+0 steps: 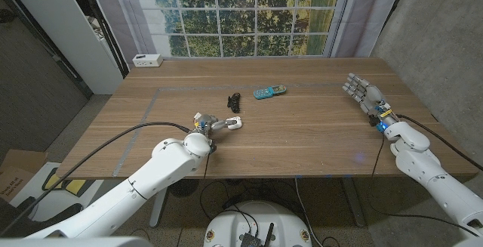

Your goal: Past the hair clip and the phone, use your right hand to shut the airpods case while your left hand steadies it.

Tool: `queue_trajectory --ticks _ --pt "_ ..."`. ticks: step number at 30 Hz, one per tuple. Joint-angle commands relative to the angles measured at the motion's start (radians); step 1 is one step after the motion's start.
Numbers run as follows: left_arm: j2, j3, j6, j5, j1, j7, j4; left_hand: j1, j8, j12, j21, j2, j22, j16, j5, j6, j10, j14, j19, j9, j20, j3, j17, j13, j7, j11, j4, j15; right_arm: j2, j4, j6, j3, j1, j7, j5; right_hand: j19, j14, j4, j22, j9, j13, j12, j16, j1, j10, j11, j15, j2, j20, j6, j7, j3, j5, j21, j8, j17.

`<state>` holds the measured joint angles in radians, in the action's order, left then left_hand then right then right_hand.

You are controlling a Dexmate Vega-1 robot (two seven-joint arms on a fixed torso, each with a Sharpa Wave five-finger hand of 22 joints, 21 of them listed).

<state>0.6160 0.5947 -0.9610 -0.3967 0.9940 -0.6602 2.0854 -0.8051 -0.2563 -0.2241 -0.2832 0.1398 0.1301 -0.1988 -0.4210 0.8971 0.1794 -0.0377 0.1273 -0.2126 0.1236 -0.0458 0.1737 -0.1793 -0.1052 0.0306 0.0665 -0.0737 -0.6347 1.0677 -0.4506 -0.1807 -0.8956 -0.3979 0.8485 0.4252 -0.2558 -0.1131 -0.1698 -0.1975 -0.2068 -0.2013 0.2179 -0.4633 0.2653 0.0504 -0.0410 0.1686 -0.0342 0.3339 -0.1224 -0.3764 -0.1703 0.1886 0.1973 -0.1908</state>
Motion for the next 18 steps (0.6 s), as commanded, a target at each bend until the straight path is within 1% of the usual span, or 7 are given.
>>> queue_trajectory --ticks 1,3,5,7,10,13,18 --pt "-0.174 0.055 -0.238 0.103 -0.025 -0.206 0.0 0.034 -0.008 -0.039 0.005 0.006 0.05 -0.013 -0.015 0.064 0.171 0.165 -0.318 -0.009 -0.206 0.041 0.004 -0.006 -0.031 -0.101 -0.012 0.089 -0.004 -0.054 0.007 0.015 0.016 -0.061 0.029 -0.002 -0.003 -0.002 -0.002 -0.005 -0.003 -0.003 -0.003 -0.012 0.006 -0.008 -0.089 0.002 0.007 0.012 0.001 -0.002 -0.006 0.005 0.004 -0.002" --pt "-0.22 0.047 -0.301 0.118 -0.027 -0.238 -0.006 0.042 -0.01 -0.043 0.004 0.004 0.05 -0.016 -0.02 0.079 0.197 0.195 -0.337 -0.012 -0.213 0.054 0.004 -0.005 -0.033 -0.112 -0.017 0.087 -0.005 -0.072 0.007 0.016 0.023 -0.08 0.032 -0.002 -0.003 -0.002 -0.002 -0.005 -0.003 -0.003 -0.003 -0.012 0.007 -0.005 -0.088 0.002 0.007 0.012 0.001 -0.002 -0.006 0.005 0.004 -0.001" --pt "-0.24 0.031 -0.296 0.122 -0.015 -0.24 -0.006 0.04 -0.005 -0.042 0.005 0.0 0.05 -0.015 -0.022 0.074 0.2 0.202 -0.343 -0.011 -0.216 0.057 0.004 -0.005 -0.038 -0.11 -0.017 0.086 -0.006 -0.083 0.013 0.019 0.026 -0.092 0.039 -0.002 -0.003 -0.002 -0.002 -0.005 -0.003 -0.003 -0.003 -0.013 0.006 -0.008 -0.087 0.002 0.007 0.012 0.001 -0.002 -0.006 0.005 0.004 -0.001" --pt "-0.28 0.01 -0.305 0.126 -0.004 -0.255 -0.016 0.034 0.0 -0.041 0.006 -0.005 0.05 -0.013 -0.024 0.065 0.201 0.204 -0.344 -0.011 -0.219 0.057 0.004 -0.005 -0.036 -0.109 -0.016 0.09 -0.006 -0.098 0.016 0.022 0.034 -0.112 0.045 -0.002 -0.004 -0.002 -0.002 -0.005 -0.003 -0.003 -0.003 -0.013 0.007 -0.007 -0.087 0.002 0.008 0.012 0.001 -0.002 -0.006 0.005 0.004 -0.001" --pt "-0.318 0.001 -0.305 0.141 0.005 -0.274 -0.036 -0.025 0.008 -0.032 0.012 -0.056 0.051 -0.006 -0.036 0.052 0.202 0.211 -0.351 -0.017 -0.224 0.034 0.004 -0.005 -0.033 -0.107 -0.001 0.087 -0.01 -0.11 0.023 0.027 0.038 -0.129 0.053 -0.002 -0.003 -0.003 -0.002 -0.005 -0.003 -0.003 -0.003 -0.013 0.007 -0.01 -0.087 0.002 0.008 0.012 0.002 -0.002 -0.006 0.005 0.004 -0.001" --pt "-0.342 -0.001 -0.293 0.156 0.012 -0.284 -0.057 -0.07 0.011 -0.028 0.017 -0.08 0.052 -0.002 -0.041 0.049 0.209 0.221 -0.357 -0.023 -0.224 0.023 0.003 -0.006 -0.017 -0.085 0.013 0.078 -0.016 -0.12 0.023 0.03 0.041 -0.143 0.054 -0.002 -0.003 -0.003 -0.002 -0.005 -0.003 -0.003 -0.003 -0.014 0.007 -0.01 -0.087 0.002 0.008 0.012 0.002 -0.002 -0.006 0.005 0.004 -0.001" --pt "-0.371 -0.013 -0.246 0.175 0.029 -0.297 -0.088 -0.108 0.009 -0.025 0.022 -0.099 0.053 0.001 -0.043 0.058 0.215 0.232 -0.361 -0.03 -0.226 0.016 0.003 -0.007 0.001 -0.06 0.025 0.066 -0.025 -0.12 0.032 0.036 0.036 -0.15 0.057 -0.003 -0.003 -0.004 -0.002 -0.005 -0.003 -0.003 -0.003 -0.014 0.007 -0.01 -0.087 0.002 0.009 0.013 0.003 -0.001 -0.006 0.005 0.004 -0.001"
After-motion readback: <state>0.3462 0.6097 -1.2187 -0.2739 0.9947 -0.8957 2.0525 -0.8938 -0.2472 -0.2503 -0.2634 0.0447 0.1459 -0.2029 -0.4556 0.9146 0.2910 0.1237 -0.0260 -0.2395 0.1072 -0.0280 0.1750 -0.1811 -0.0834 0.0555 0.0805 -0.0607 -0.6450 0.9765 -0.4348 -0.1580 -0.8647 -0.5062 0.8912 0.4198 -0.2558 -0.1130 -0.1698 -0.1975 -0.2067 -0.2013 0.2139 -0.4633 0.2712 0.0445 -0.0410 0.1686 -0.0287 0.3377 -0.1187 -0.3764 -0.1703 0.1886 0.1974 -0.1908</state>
